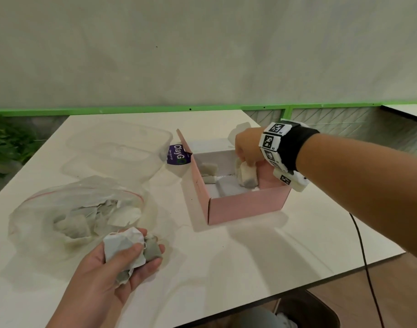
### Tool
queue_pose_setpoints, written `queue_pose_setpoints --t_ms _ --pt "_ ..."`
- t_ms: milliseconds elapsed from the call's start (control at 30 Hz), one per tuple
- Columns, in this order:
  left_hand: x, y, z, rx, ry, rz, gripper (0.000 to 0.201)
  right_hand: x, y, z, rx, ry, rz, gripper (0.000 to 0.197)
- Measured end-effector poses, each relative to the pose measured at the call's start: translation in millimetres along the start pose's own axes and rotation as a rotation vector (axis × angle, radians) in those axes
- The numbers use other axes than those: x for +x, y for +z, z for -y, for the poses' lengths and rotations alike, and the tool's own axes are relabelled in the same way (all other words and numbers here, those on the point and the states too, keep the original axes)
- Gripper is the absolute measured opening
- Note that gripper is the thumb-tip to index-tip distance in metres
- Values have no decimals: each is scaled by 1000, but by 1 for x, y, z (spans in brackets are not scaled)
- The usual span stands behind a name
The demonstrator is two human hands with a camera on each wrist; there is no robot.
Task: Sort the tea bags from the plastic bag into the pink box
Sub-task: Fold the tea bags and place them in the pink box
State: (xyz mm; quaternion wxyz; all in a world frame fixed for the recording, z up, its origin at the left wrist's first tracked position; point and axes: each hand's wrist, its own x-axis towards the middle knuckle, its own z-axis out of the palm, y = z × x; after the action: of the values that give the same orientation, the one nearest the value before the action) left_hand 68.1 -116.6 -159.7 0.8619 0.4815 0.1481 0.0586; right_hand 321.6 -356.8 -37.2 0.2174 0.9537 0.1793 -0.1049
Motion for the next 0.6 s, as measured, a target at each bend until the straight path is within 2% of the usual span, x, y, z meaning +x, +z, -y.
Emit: queue_pose_setpoints --t_ms 167,333,433,600 --pt "3 -3 2 -2 -2 9 15 9 3 -4 -56 7 10 28" --pt "5 -3 2 4 5 21 19 6 -1 -5 -86 1 -102 26" --pt "5 -3 2 -2 2 26 20 2 0 -2 -124 7 -60 29" --pt "4 -3 0 -5 -13 34 15 -4 -2 -3 17 49 -67 24"
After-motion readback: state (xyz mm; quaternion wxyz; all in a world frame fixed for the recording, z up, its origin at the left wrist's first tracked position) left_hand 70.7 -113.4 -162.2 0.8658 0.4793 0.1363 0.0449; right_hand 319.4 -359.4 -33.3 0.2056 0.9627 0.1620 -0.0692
